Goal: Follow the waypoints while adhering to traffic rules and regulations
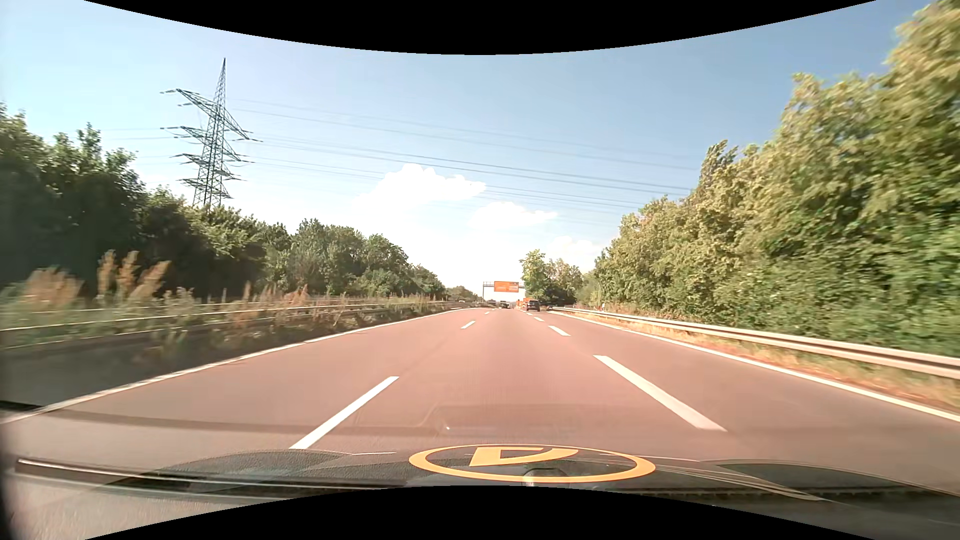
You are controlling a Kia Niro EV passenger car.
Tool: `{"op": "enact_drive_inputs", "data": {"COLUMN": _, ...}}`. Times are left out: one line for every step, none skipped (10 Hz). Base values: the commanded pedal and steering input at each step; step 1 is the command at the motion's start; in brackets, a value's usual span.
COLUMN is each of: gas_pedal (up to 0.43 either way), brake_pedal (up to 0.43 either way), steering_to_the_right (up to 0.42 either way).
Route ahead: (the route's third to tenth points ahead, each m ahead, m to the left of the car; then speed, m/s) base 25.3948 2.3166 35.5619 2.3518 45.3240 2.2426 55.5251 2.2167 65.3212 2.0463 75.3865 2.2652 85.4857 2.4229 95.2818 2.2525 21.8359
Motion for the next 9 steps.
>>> {"op": "enact_drive_inputs", "data": {"gas_pedal": 0.287, "brake_pedal": 0.0, "steering_to_the_right": 0.001}}
{"op": "enact_drive_inputs", "data": {"gas_pedal": 0.28, "brake_pedal": 0.0, "steering_to_the_right": 0.002}}
{"op": "enact_drive_inputs", "data": {"gas_pedal": 0.268, "brake_pedal": 0.0, "steering_to_the_right": 0.001}}
{"op": "enact_drive_inputs", "data": {"gas_pedal": 0.26, "brake_pedal": 0.0, "steering_to_the_right": 0.001}}
{"op": "enact_drive_inputs", "data": {"gas_pedal": 0.248, "brake_pedal": 0.0, "steering_to_the_right": 0.001}}
{"op": "enact_drive_inputs", "data": {"gas_pedal": 0.24, "brake_pedal": 0.0, "steering_to_the_right": 0.001}}
{"op": "enact_drive_inputs", "data": {"gas_pedal": 0.24, "brake_pedal": 0.0, "steering_to_the_right": 0.001}}
{"op": "enact_drive_inputs", "data": {"gas_pedal": 0.228, "brake_pedal": 0.0, "steering_to_the_right": 0.001}}
{"op": "enact_drive_inputs", "data": {"gas_pedal": 0.22, "brake_pedal": 0.0, "steering_to_the_right": 0.001}}
